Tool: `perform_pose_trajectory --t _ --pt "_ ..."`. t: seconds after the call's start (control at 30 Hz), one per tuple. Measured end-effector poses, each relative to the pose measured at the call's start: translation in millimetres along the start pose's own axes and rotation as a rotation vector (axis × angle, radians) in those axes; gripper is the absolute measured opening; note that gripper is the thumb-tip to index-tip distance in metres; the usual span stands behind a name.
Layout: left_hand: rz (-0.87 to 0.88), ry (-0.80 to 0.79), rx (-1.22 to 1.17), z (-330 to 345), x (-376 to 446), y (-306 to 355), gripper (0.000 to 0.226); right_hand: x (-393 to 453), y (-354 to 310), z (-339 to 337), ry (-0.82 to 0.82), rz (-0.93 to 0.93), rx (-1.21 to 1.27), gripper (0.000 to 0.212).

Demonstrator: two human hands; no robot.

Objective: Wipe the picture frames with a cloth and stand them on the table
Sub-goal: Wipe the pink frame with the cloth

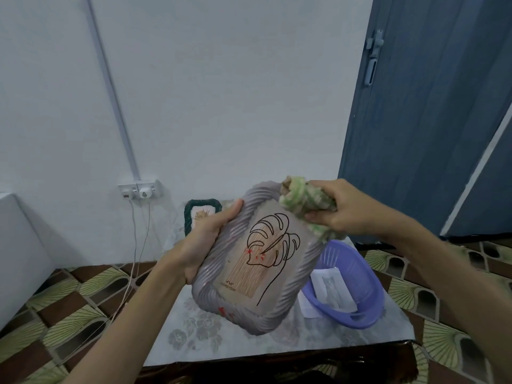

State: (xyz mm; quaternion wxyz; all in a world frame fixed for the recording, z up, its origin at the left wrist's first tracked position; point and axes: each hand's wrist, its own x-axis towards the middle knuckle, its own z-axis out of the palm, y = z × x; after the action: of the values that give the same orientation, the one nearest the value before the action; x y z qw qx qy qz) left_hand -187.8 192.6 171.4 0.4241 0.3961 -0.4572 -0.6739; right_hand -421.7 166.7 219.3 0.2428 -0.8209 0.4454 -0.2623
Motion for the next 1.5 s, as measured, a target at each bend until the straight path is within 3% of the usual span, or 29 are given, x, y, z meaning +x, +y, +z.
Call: perform_pose_trajectory --t 0.07,0.17,0.23,0.3,0.33,0.4,0.5,0.6,0.7,0.8,0.87,0.97,1.03,1.1,1.2,1.27,1.33,1.43,1.5 --pt "0.002 0.001 -0.001 1 0 -1 0.047 5 -5 13 0.14 -0.034 -0.103 0.016" --pt "0.013 -0.002 -0.041 1 -1 -3 0.044 8 -10 18 0.281 -0.058 -0.009 0.02" --pt "0.007 -0.006 -0.044 -1 -2 -4 0.045 7 -10 11 0.12 -0.069 0.09 0.016" --pt "-0.016 -0.019 -0.017 -3 -3 -2 0.048 3 -6 8 -0.057 -0.077 0.036 0.027" --pt "-0.025 -0.029 -0.002 -4 -3 -2 0.049 2 -4 10 -0.054 -0.086 -0.021 0.028" --pt "-0.025 -0.031 0.004 -4 -3 -4 0.047 3 -4 19 0.119 -0.085 -0.016 0.011" --pt "-0.008 -0.006 -0.036 -1 -3 -9 0.043 10 -8 26 0.272 0.014 0.152 0.027" --pt "0.014 -0.025 -0.079 -4 -4 -9 0.045 15 -7 16 0.24 0.242 0.611 0.02" --pt "0.022 -0.032 -0.077 -7 -6 -2 0.048 17 -4 -2 0.165 0.235 0.9 0.013" --pt "-0.042 -0.065 0.016 -5 -8 -1 0.048 15 -19 -12 -0.08 0.062 0.715 0.013" --pt "-0.056 -0.095 0.066 -2 -8 1 0.048 17 -32 -7 -0.175 -0.038 0.293 0.017" --pt "-0.078 -0.085 0.122 0 -8 6 0.047 24 -42 17 0.026 -0.149 -0.127 0.011" --pt "-0.101 -0.101 0.113 -1 -9 6 0.047 26 -43 33 0.189 -0.165 -0.115 0.034" --pt "-0.108 -0.125 0.11 -2 -10 4 0.051 29 -42 36 0.259 -0.103 0.008 0.043" --pt "-0.108 -0.056 0.155 -5 -10 -1 0.047 28 -36 23 -0.076 -0.094 0.055 0.018" --pt "-0.084 -0.024 0.199 -6 -8 -2 0.043 28 -29 20 -0.172 -0.14 -0.042 0.012" --pt "-0.071 -0.032 0.195 -4 -8 -2 0.039 28 -29 27 -0.074 -0.14 -0.093 0.013" --pt "-0.105 -0.083 0.119 4 -8 -2 0.04 34 -34 40 0.147 -0.064 -0.028 0.045" --pt "-0.1 -0.104 0.105 6 -8 -1 0.042 38 -36 37 0.154 0.006 0.085 0.045"
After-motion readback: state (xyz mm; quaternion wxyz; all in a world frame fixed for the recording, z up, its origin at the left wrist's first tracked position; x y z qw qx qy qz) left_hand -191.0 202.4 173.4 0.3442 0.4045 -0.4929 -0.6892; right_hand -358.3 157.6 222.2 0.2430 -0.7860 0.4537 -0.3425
